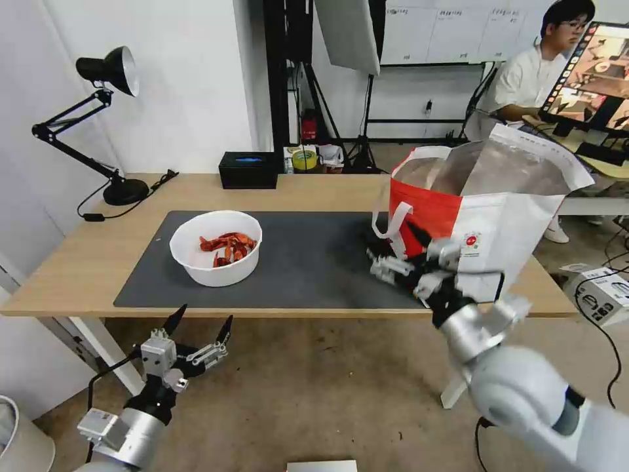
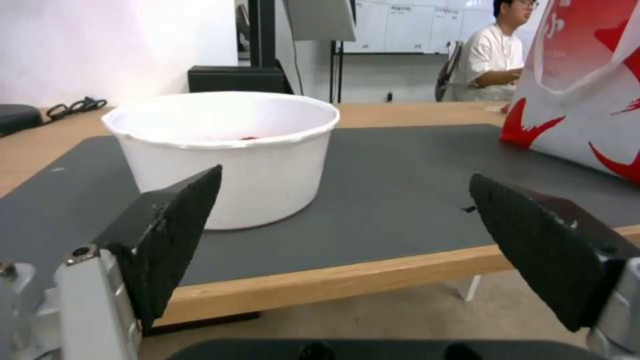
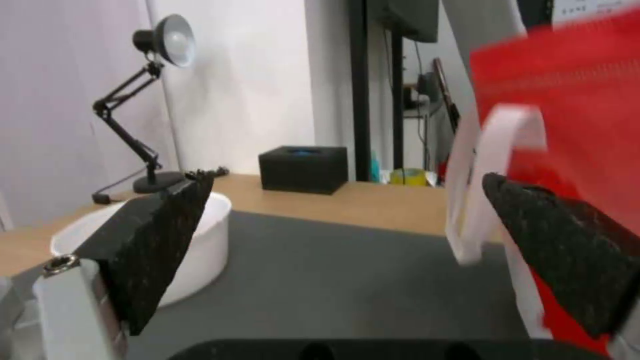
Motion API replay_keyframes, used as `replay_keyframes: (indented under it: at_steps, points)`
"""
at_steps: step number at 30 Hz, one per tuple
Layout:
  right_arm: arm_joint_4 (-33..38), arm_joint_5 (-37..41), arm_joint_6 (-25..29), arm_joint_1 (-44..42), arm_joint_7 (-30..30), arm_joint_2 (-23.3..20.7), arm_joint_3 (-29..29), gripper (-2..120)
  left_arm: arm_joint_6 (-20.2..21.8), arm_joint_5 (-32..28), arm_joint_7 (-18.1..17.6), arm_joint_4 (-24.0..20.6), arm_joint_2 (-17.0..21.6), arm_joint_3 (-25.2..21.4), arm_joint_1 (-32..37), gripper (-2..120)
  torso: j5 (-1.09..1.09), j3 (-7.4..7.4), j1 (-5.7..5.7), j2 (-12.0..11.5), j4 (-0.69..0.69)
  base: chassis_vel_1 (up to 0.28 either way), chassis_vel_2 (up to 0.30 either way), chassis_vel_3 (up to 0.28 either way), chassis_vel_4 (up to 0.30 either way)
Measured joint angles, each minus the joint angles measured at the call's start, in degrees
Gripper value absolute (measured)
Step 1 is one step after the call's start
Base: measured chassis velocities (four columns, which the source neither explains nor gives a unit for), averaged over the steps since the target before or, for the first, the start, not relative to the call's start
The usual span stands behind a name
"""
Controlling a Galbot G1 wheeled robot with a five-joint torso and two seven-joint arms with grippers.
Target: Pick up the trash from the table and place it into the takeout bag.
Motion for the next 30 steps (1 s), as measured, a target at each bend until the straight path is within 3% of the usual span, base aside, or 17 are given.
replay_keyframes:
  at_steps: [12, 30]
  points:
    - [-5.4, -12.6, 5.5, -11.8, 1.2, 4.5, -0.8, 100, -0.4, -0.5, 0.2, 0.8, -0.1, 0.1, 0.0, 100, 0.01, 0.00, 0.00, 0.0, 0.00, 0.000, 0.000, 0.000, 0.000]
    - [-6.8, -16.0, 4.6, -17.5, 5.6, 6.5, -0.7, 100, -0.4, -0.4, 0.5, 1.4, -0.3, 0.6, 0.0, 100, 0.00, 0.00, 0.01, 0.0, 0.00, 0.000, 0.000, 0.000, 0.000]
